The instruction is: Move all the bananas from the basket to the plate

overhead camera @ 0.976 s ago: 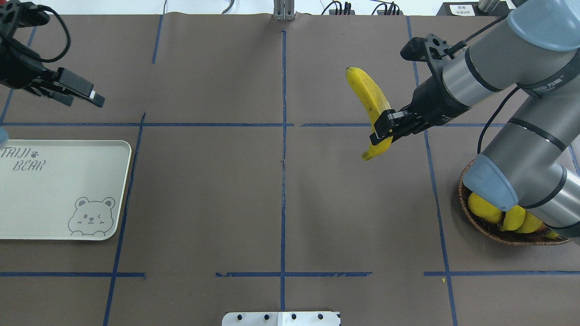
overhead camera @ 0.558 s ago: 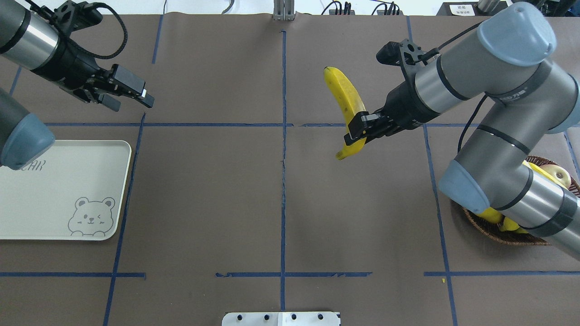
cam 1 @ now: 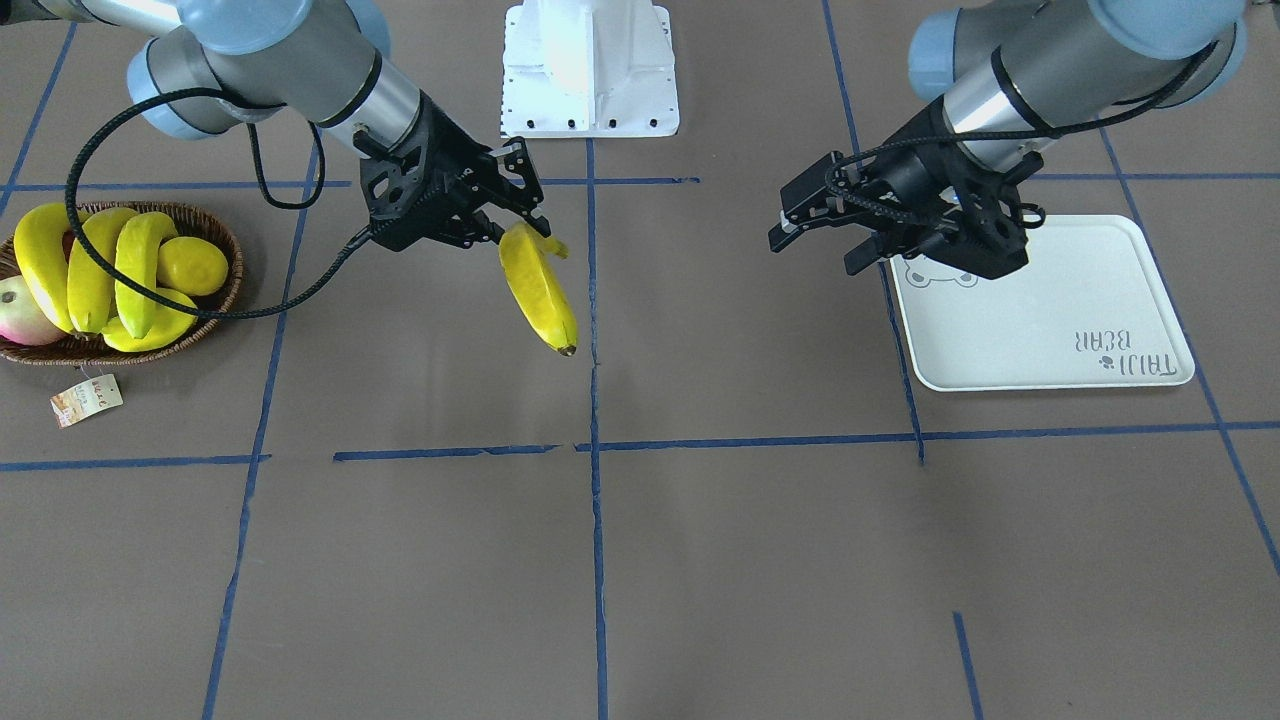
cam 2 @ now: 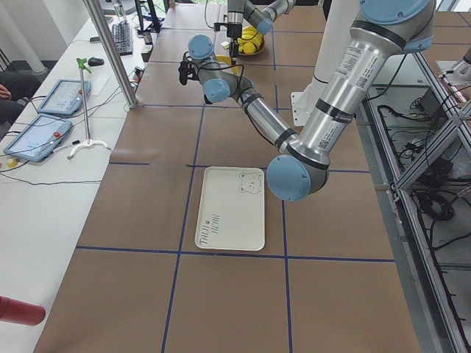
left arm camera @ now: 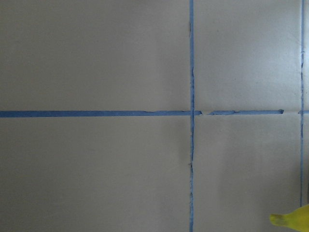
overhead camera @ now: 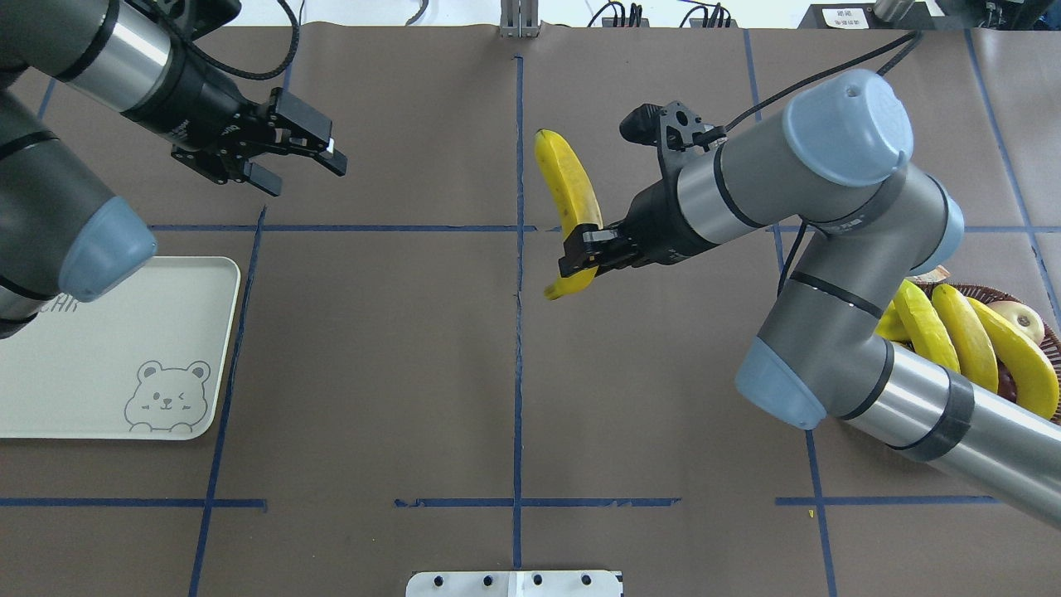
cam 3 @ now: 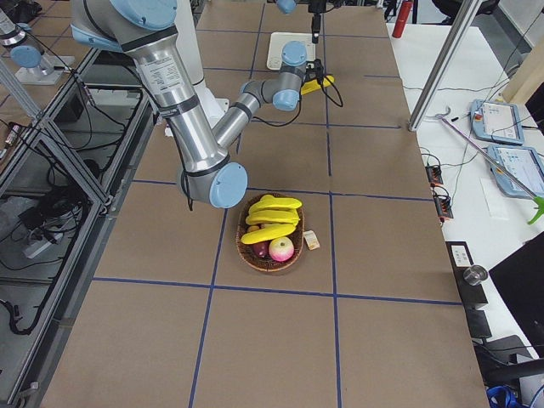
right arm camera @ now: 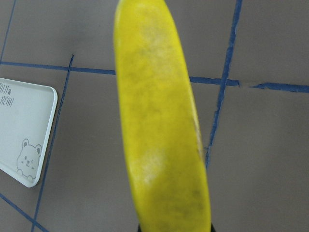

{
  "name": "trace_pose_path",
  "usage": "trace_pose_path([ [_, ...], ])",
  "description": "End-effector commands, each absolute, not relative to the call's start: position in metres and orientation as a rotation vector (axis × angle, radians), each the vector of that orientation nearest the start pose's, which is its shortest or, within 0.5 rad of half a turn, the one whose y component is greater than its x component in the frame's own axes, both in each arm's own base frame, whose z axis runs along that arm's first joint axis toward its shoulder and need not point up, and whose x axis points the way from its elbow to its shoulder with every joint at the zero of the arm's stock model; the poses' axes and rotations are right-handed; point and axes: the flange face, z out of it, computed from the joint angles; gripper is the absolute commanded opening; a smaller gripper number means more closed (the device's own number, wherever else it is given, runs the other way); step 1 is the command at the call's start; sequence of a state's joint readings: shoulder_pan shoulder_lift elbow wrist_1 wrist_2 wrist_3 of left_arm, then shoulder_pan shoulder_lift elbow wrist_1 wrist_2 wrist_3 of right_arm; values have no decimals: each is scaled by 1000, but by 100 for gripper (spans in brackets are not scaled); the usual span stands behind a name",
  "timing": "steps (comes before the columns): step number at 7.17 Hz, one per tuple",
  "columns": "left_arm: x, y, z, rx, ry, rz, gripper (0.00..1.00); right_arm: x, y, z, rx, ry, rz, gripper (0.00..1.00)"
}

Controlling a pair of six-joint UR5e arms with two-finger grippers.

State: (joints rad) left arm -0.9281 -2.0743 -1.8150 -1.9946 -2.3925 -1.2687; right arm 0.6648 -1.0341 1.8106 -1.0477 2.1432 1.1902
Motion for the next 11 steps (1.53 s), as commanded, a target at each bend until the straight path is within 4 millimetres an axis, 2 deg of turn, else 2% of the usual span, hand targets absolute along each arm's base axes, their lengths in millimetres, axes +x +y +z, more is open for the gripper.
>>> trace_pose_path([
  [1,359,-484,173,71,1384,-163,100,-447,-425,167,211,-1382,-86,0],
  [2,377,-478,154,46,1406,-209,100,-470,-418,175,222,-1416,-54,0],
  [3,393,-476,148,62,1405,-225,100,-481,-416,178,242,-1422,-44,0],
  [4,410,-476,142,84,1406,-239,100,-484,-413,176,242,-1426,-45,0],
  [6,429,-488,133,61,1427,-276,100,-487,-409,171,237,-1433,-42,0],
  [8,438,-494,141,60,1422,-279,99,-489,-408,166,239,-1443,-41,0],
  [9,443,-491,141,66,1422,-281,97,-489,-408,165,242,-1444,-40,0],
  [10,446,-488,142,66,1420,-281,86,-489,-407,164,243,-1445,-40,0],
  [11,450,-485,143,60,1418,-275,83,-490,-406,165,241,-1444,-43,0],
])
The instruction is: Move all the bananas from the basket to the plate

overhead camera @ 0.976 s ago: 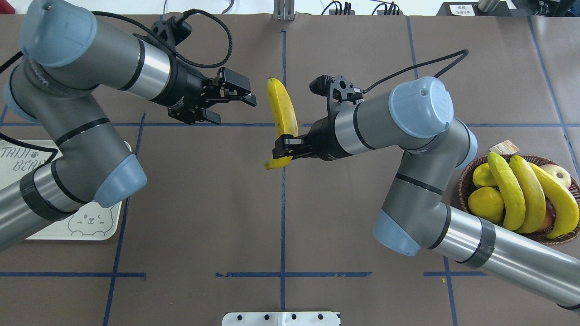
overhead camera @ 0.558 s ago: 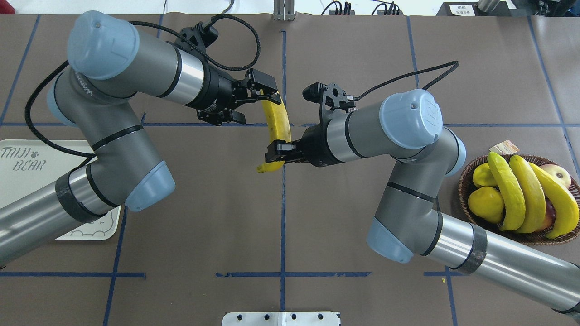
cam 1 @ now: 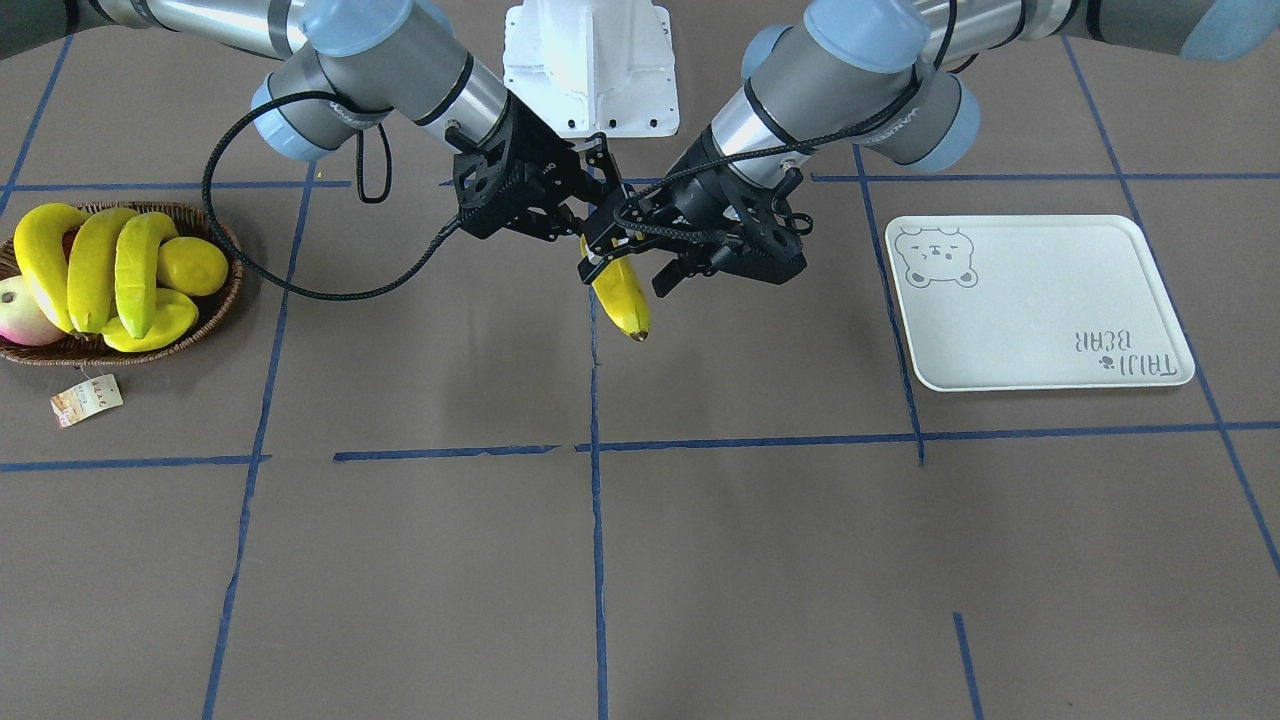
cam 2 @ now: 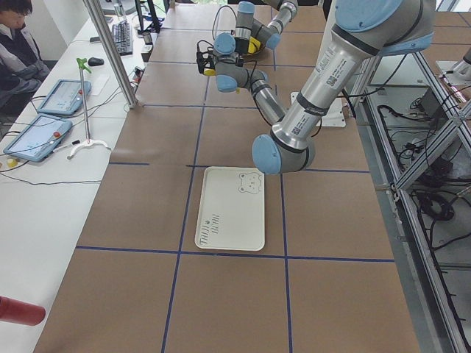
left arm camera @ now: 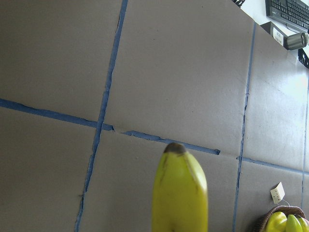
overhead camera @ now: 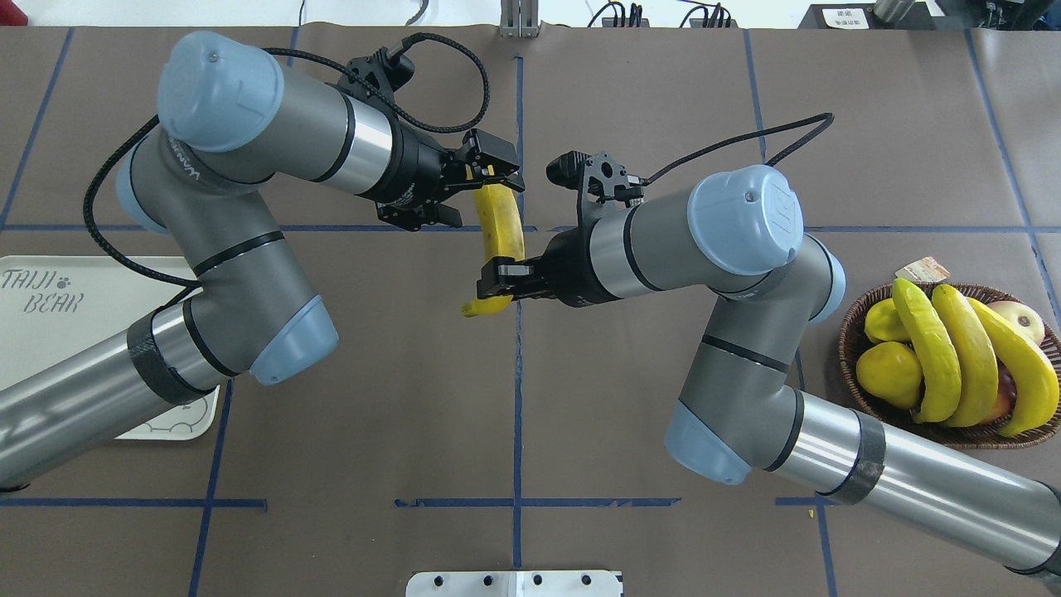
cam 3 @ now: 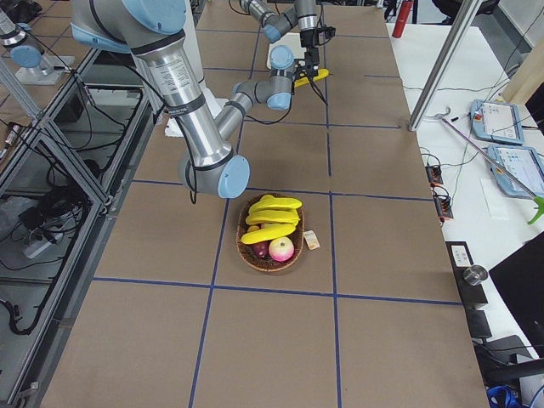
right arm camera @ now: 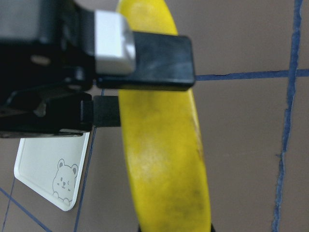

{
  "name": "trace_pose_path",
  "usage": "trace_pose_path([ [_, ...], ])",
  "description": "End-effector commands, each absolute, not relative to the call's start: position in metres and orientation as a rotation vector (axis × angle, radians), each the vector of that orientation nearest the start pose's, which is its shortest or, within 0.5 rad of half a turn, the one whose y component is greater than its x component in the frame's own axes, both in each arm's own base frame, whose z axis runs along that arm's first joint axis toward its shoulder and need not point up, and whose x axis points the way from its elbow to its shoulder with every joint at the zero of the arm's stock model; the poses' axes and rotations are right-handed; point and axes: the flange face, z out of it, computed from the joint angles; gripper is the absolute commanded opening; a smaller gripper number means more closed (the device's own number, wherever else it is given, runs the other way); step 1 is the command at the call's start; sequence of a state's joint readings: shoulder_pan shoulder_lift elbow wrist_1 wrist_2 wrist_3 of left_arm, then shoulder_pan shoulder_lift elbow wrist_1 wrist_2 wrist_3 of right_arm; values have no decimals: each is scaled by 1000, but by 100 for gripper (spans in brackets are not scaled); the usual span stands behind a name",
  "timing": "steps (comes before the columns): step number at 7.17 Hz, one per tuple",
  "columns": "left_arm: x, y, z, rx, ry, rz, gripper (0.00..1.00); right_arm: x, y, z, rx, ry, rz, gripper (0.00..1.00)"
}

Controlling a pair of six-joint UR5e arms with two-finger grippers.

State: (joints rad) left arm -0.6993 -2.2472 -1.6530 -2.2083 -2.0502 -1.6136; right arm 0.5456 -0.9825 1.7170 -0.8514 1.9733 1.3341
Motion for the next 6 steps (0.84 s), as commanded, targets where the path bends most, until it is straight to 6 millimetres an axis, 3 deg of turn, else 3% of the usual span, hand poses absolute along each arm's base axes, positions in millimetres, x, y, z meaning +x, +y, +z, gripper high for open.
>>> trace_pose_path([
  [1,451,-481,143,62,1431,-264,71,-490,-406,165,241,-1444,-43,1],
  [2,452,-480,144,63,1437,-260,62,-491,-405,164,241,-1445,-45,1],
  [4,452,-480,144,64,1438,-259,57,-492,-404,164,238,-1446,-48,1],
  [5,452,-479,144,63,1438,-258,47,-492,-404,165,238,-1444,-47,2],
  [6,452,-480,145,63,1437,-260,11,-493,-404,165,235,-1442,-45,10],
])
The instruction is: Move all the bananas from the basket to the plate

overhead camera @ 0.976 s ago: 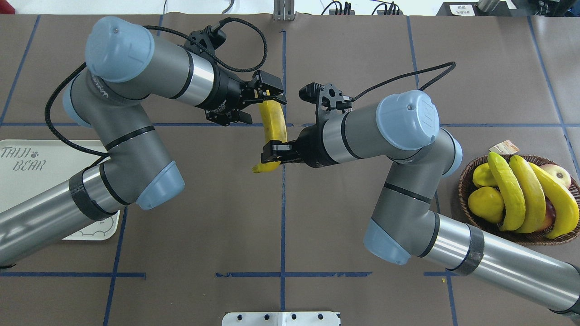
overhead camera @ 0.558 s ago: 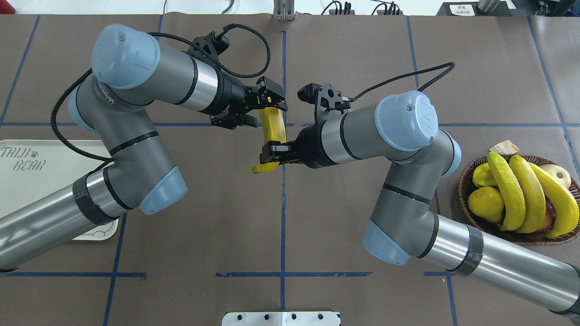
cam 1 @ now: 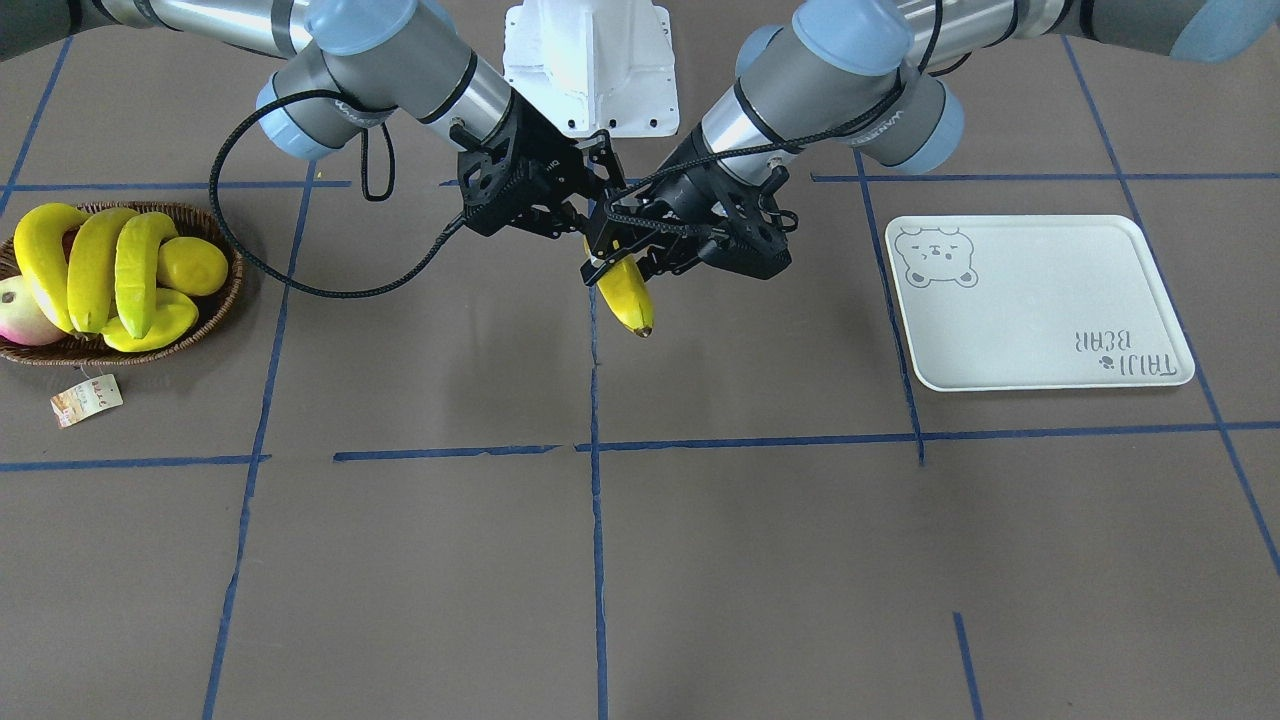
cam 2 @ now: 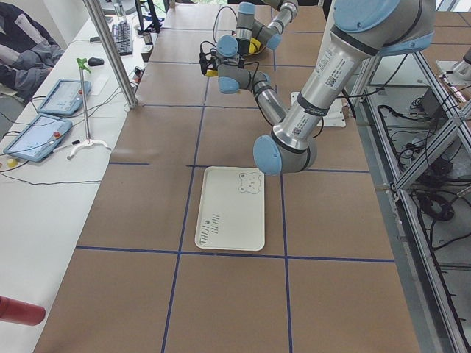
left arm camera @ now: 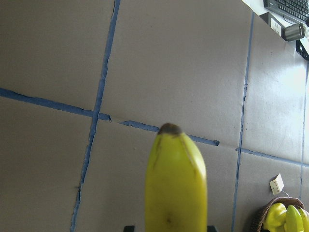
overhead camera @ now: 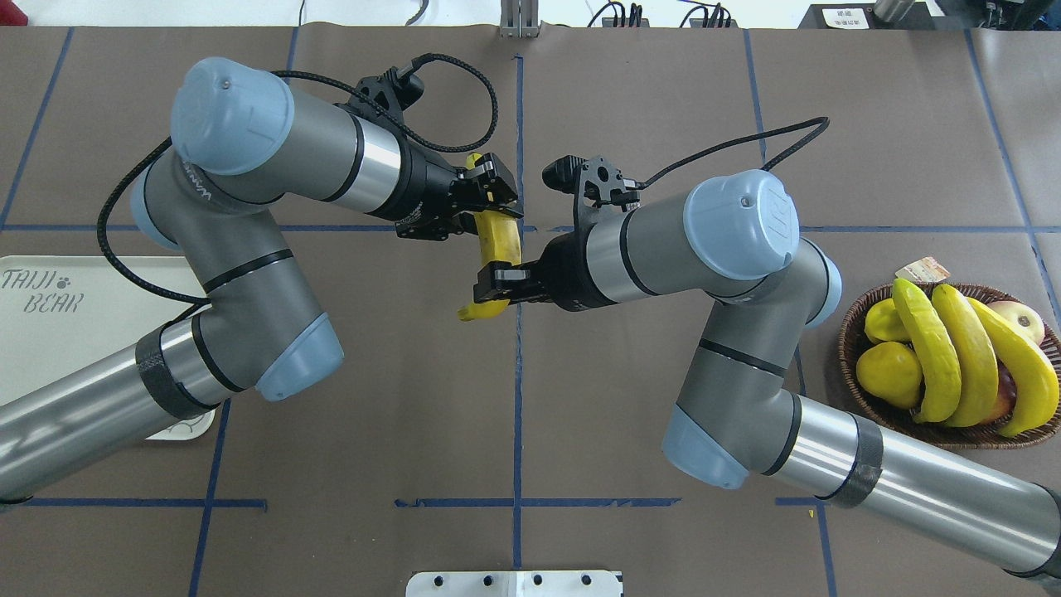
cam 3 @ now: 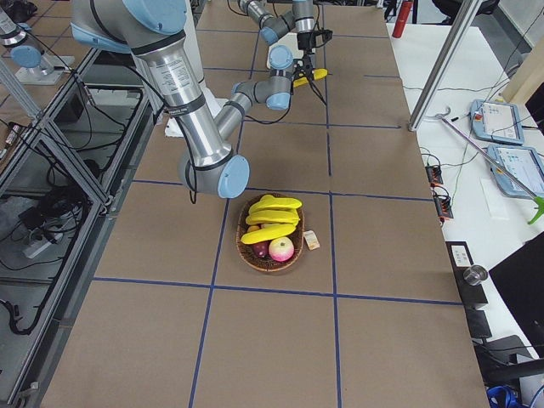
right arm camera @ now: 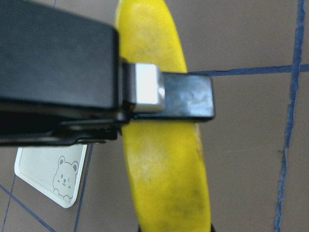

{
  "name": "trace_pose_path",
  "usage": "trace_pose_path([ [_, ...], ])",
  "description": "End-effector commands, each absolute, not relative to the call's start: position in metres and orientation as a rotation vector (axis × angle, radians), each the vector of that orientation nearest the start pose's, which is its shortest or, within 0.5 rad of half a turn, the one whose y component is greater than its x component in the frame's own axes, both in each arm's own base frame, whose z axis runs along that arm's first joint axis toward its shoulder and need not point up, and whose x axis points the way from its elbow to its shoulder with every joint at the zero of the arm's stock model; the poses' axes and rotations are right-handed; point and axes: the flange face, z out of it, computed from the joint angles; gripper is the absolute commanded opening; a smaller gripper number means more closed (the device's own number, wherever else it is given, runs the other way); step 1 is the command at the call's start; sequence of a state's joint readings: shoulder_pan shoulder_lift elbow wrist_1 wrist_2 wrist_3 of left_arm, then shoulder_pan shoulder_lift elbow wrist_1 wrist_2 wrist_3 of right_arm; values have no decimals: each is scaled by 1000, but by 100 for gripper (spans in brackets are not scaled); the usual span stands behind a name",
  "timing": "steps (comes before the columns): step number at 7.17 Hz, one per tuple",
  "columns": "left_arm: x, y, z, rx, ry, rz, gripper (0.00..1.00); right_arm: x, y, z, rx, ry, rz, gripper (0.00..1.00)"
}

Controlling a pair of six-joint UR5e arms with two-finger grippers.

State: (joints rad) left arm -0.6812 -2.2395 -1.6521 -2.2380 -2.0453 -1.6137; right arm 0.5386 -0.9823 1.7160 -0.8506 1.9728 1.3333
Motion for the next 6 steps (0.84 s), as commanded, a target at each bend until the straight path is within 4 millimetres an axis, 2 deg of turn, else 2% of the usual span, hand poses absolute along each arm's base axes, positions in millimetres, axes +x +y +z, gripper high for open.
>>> trace_pose_path([
  [1,452,-480,146,63,1435,-261,0,-494,-405,167,230,-1438,-40,20],
  [2,452,-480,147,62,1434,-261,0,-494,-405,166,215,-1442,-21,99],
  [6,449,-482,148,62,1433,-268,0,-492,-405,162,210,-1451,-11,100],
])
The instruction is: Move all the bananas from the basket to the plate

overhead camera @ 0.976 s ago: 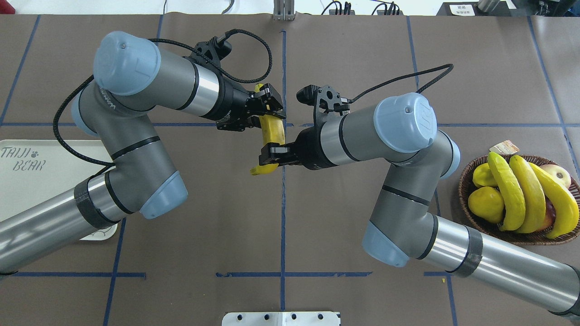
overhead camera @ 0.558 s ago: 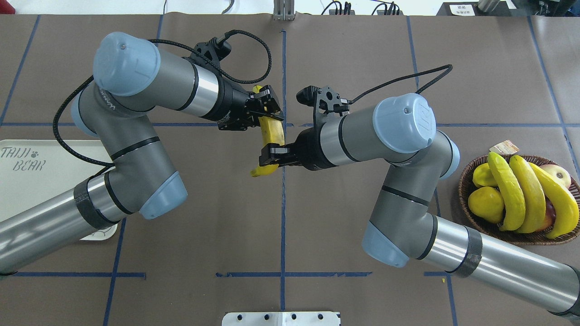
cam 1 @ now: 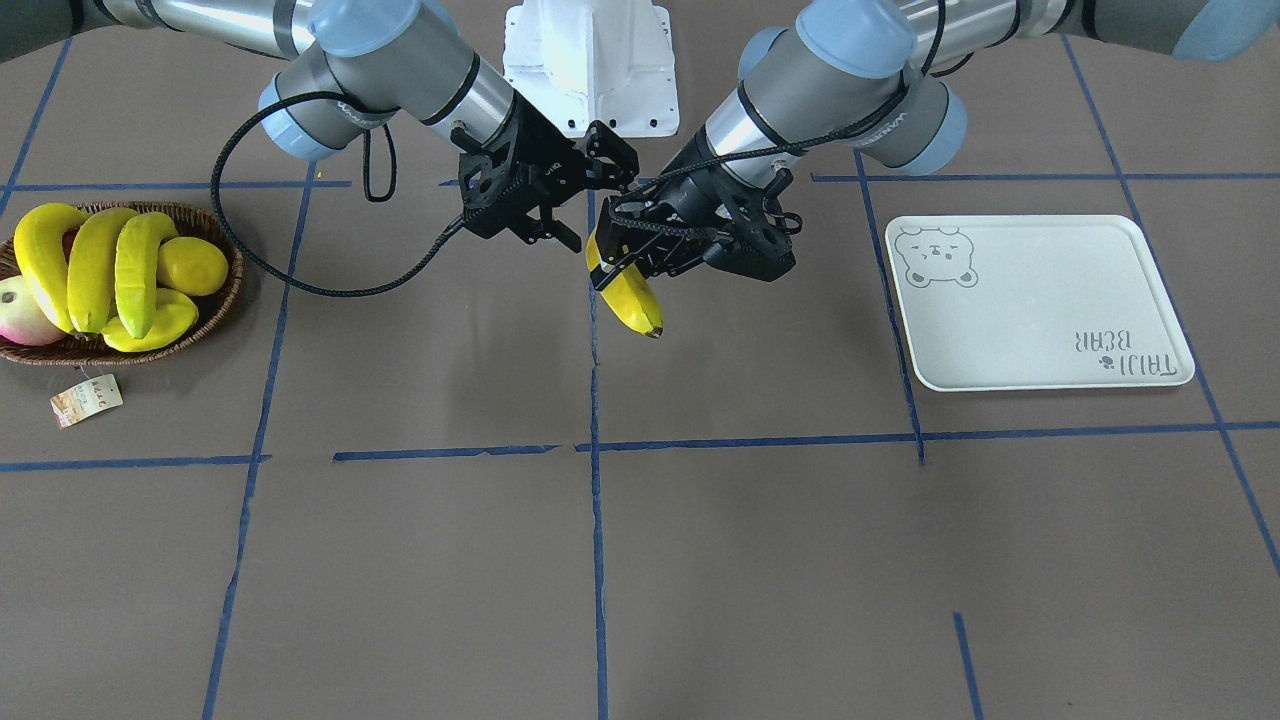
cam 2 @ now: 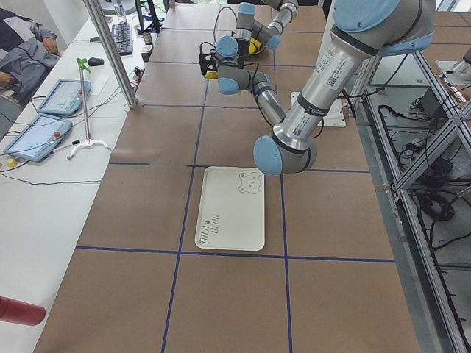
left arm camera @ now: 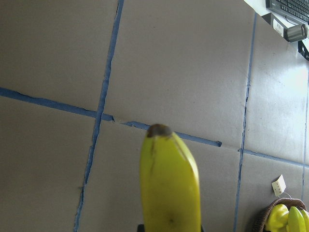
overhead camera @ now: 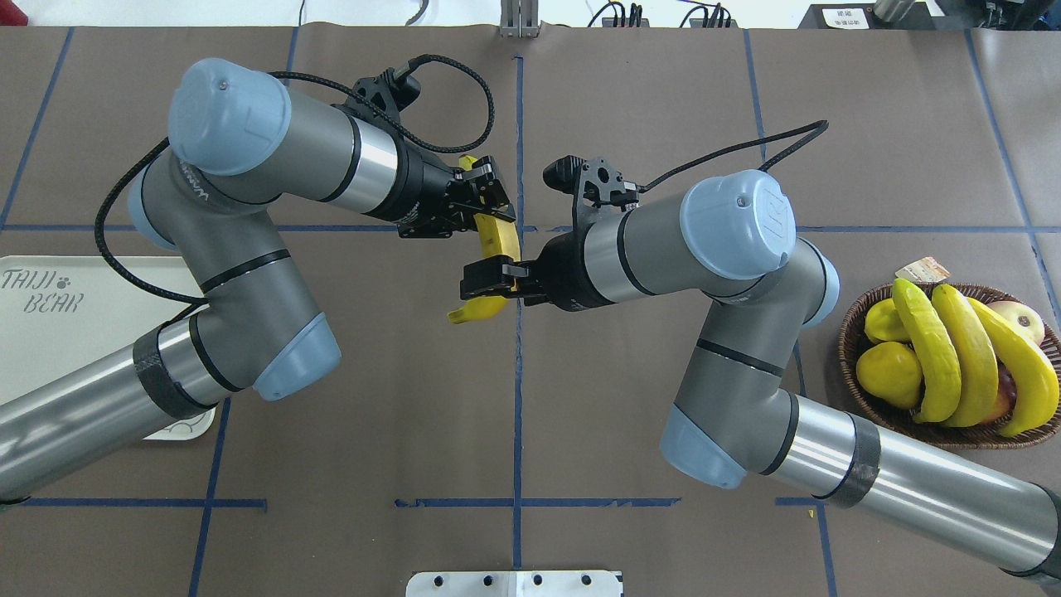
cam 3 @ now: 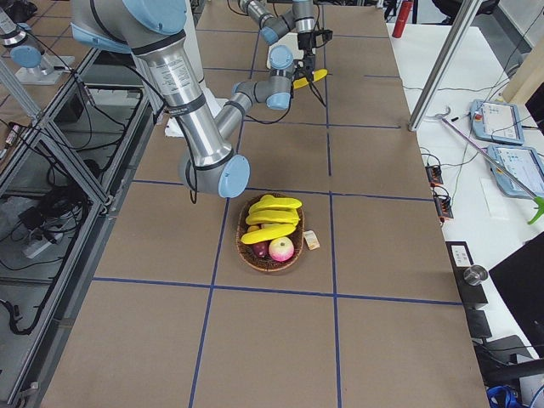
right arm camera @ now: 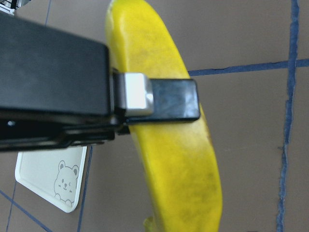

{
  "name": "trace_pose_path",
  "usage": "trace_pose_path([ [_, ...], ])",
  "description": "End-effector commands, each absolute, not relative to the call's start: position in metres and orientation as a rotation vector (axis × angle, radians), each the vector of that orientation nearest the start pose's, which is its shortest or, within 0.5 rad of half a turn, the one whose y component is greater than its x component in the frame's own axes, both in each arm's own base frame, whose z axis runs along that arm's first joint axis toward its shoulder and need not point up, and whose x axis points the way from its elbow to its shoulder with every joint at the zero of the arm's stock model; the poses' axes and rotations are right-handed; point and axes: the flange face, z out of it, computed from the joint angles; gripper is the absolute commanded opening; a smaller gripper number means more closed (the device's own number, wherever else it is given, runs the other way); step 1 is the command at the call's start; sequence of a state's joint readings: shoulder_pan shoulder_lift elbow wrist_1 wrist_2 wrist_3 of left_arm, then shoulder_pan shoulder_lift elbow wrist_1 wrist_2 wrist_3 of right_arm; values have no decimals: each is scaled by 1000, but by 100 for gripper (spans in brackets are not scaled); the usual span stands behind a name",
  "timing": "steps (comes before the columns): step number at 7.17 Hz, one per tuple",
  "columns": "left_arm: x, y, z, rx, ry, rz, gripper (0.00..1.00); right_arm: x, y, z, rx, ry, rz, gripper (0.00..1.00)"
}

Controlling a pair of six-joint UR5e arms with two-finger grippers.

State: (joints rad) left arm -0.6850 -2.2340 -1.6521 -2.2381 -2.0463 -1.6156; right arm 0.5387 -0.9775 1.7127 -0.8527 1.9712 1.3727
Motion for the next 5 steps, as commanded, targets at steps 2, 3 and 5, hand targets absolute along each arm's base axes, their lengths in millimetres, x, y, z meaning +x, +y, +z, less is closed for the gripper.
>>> trace_pose_path([
  [2,445,-483,158,61,1421,-276,0,-484,-412,161,216,-1449,3,100],
  [3,441,-487,177,52,1390,-296,0,-477,-415,161,217,-1444,10,100],
  [5,413,-507,214,59,1338,-364,0,-465,-424,167,184,-1384,34,100],
])
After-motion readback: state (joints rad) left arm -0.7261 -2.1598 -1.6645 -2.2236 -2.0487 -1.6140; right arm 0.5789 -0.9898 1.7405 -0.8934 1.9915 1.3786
